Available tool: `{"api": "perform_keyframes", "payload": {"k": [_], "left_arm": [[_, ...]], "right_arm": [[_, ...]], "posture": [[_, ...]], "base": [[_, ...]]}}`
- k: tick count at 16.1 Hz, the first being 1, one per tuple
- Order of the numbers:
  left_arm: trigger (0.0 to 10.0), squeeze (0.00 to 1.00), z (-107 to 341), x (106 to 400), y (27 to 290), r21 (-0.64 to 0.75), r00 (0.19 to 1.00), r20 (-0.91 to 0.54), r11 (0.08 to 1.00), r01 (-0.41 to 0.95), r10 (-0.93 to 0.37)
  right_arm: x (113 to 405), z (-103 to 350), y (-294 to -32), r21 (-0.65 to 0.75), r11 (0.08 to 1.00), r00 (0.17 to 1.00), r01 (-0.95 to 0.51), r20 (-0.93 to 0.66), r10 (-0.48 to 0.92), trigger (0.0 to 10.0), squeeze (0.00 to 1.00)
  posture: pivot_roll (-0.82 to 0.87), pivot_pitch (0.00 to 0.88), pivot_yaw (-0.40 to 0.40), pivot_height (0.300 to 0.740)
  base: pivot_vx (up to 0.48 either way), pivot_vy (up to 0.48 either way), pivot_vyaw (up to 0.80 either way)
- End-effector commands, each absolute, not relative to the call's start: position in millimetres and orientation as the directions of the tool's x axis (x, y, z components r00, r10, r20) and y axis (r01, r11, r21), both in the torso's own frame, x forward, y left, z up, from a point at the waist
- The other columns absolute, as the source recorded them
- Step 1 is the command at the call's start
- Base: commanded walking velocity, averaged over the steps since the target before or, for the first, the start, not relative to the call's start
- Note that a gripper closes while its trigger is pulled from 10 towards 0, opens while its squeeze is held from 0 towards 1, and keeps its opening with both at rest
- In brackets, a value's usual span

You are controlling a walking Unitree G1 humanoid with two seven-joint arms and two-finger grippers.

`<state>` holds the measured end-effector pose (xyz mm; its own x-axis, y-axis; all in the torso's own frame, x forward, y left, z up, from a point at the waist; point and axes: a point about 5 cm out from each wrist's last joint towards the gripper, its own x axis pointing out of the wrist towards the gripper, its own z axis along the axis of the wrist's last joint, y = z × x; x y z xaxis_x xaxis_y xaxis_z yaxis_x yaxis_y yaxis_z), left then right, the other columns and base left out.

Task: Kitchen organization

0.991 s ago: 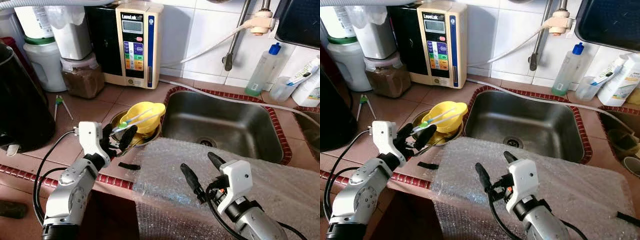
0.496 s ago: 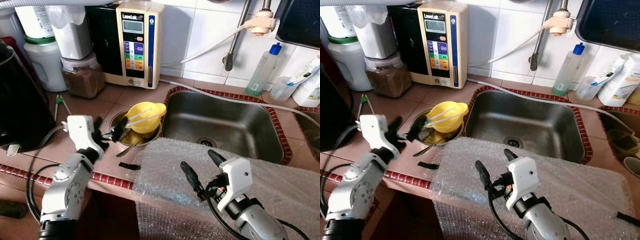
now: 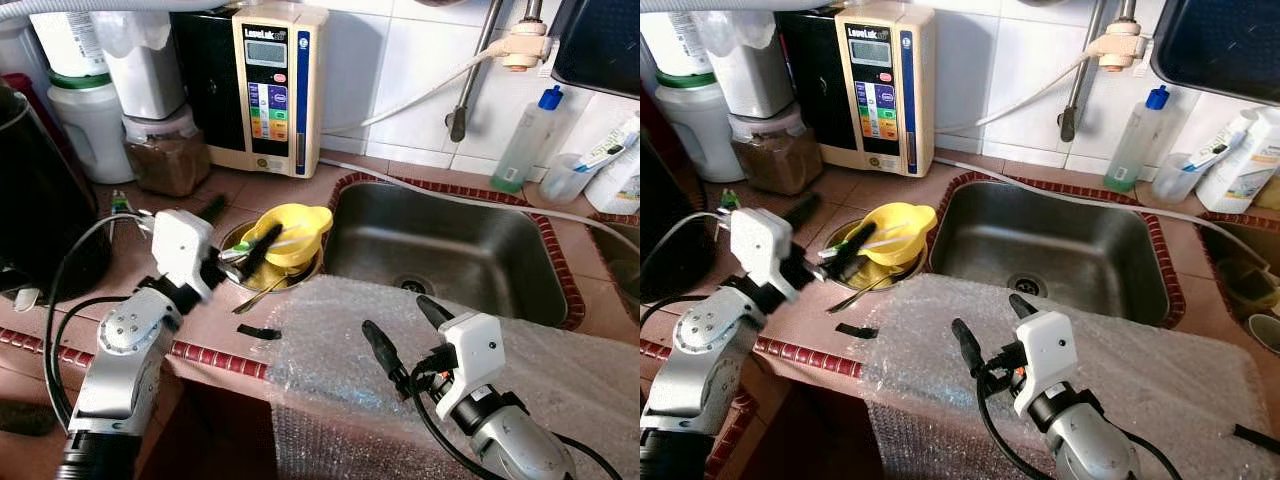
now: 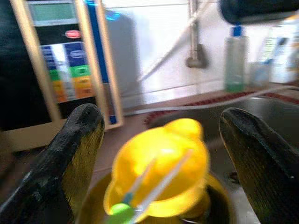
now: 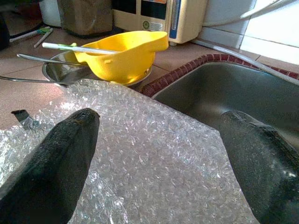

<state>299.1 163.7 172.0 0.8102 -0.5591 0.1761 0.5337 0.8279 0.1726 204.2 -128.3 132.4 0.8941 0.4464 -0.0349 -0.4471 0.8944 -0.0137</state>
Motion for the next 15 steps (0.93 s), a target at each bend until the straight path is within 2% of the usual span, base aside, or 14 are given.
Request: {"api": "perform_keyframes", "payload": {"k": [1, 4, 6, 8, 11, 12, 15], "left_arm": [[10.0, 0.0, 172.9, 297.5, 161.0, 0.187, 0.775, 0.162, 0.79, 0.583, -0.61], [10.0, 0.0, 164.8, 297.7, 168.4, 0.251, 0.742, 0.082, 0.734, 0.631, -0.666], [10.0, 0.0, 156.6, 302.4, 176.5, 0.336, 0.764, 0.032, 0.727, 0.6, -0.645], [10.0, 0.0, 155.2, 306.1, 177.3, 0.368, 0.768, 0.029, 0.721, 0.587, -0.64], [10.0, 0.0, 155.9, 312.4, 180.0, 0.382, 0.775, 0.04, 0.726, 0.571, -0.631], [10.0, 0.0, 155.9, 314.3, 181.4, 0.388, 0.779, 0.043, 0.729, 0.564, -0.626], [10.0, 0.0, 155.0, 316.4, 182.8, 0.396, 0.784, 0.048, 0.732, 0.554, -0.619]], "right_arm": [[204.8, 131.6, -130.0, -0.024, 0.898, 0.898, -0.439, -0.037, 0.438, 10.0, 0.0], [203.8, 131.0, -129.9, -0.025, 0.897, 0.897, -0.442, -0.039, 0.441, 10.0, 0.0], [203.5, 130.6, -128.9, -0.026, 0.89, 0.89, -0.454, -0.047, 0.453, 10.0, 0.0], [204.5, 132.7, -128.2, 0.001, 0.882, 0.881, -0.472, -0.04, 0.471, 10.0, 0.0], [200.8, 132.8, -129.3, 0.131, 0.836, 0.836, -0.533, -0.074, 0.544, 10.0, 0.0], [198.8, 131.5, -132.2, 0.088, 0.837, 0.833, -0.541, -0.082, 0.547, 10.0, 0.0], [191.0, 125.5, -130.9, 0.078, 0.808, 0.8, -0.584, -0.118, 0.589, 10.0, 0.0]], "posture": [[0.09, 0.0, -0.029, 0.74], [0.09, 0.0, -0.029, 0.74], [0.09, 0.0, -0.027, 0.74], [0.08, 0.0, -0.025, 0.74], [0.08, 0.0, -0.023, 0.74], [0.08, 0.0, -0.023, 0.74], [0.08, 0.0, -0.018, 0.74]], "base": [[0.0, 0.0, 0.0], [0.0, 0.0, 0.0], [0.0, 0.0, 0.0], [0.0, 0.0, 0.0], [0.0, 0.0, 0.0], [0.0, 0.0, 0.0], [0.0, 0.0, 0.0]]}}
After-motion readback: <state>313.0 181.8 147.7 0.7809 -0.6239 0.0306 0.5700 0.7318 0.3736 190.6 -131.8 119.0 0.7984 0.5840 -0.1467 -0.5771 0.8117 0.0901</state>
